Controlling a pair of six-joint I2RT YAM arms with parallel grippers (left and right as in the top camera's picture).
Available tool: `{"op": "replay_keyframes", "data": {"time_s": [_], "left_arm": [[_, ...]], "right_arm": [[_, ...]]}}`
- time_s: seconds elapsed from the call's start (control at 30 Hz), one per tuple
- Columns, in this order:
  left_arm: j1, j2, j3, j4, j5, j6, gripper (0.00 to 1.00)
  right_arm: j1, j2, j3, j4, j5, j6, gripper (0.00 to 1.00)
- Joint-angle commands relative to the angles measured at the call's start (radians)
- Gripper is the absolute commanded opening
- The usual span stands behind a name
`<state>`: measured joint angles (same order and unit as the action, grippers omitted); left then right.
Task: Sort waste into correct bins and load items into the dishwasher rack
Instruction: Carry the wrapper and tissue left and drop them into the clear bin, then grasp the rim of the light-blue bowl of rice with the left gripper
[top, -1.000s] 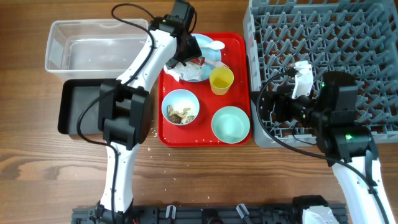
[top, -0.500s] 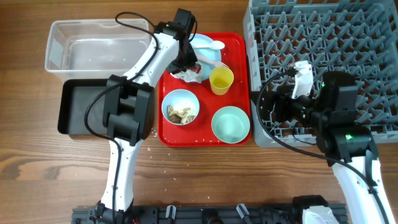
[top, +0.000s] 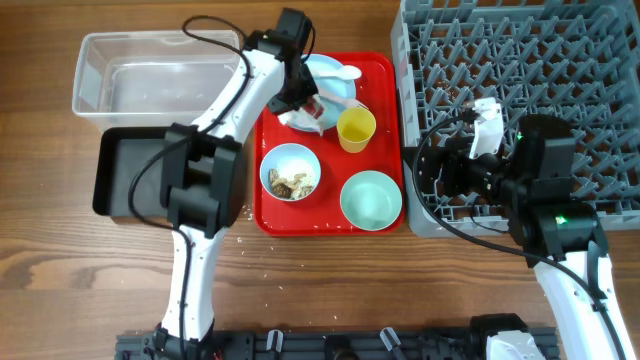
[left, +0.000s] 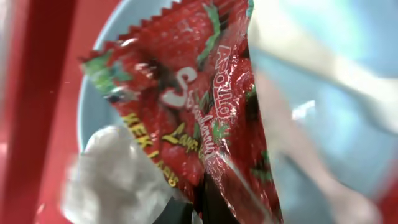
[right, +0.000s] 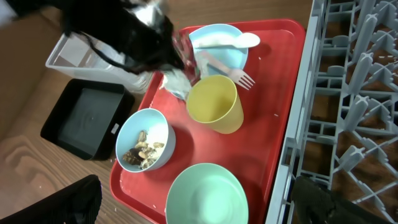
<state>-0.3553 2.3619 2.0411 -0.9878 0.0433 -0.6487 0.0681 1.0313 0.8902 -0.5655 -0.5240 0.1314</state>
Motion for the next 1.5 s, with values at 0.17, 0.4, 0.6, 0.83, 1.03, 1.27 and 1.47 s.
{"op": "replay_keyframes", "data": {"time_s": [0.17, 0.4, 0.6, 0.83, 1.03, 1.27, 1.47], "left_arm": [[0.045, -0.348, 0.045, 0.027, 0.011, 0.017, 0.04], [0.245, -0.356, 0.039, -0.043, -0.081, 0.039, 0.04], [0.363, -0.232, -0.009, -0.054, -0.108, 0.039, 0.11], [0.367, -0.216, -0.005, -0.041, -0.082, 0.054, 0.93], [0.313, -0.336, -0.005, -0.027, -0.002, 0.148, 0.86], [0.162, -0.369, -0.006, -0.108, 0.055, 0.175, 0.88], [0.068, -0.368, -0.009, -0.238, 0.169, 0.325, 0.87]], "right_arm": [[-0.004, 0.007, 0.020, 0.004, -0.023, 0.010, 1.00], [-0.004, 0.007, 0.020, 0.006, -0.023, 0.010, 1.00], [-0.004, 0.007, 0.020, 0.006, -0.023, 0.010, 1.00], [-0.004, 0.007, 0.020, 0.007, -0.023, 0.010, 1.00], [-0.004, 0.007, 0.020, 0.012, -0.024, 0.010, 1.00], [-0.004, 0.008, 0.020, 0.048, -0.024, 0.091, 1.00], [-0.004, 0.008, 0.020, 0.084, 0.030, 0.164, 0.97]]}}
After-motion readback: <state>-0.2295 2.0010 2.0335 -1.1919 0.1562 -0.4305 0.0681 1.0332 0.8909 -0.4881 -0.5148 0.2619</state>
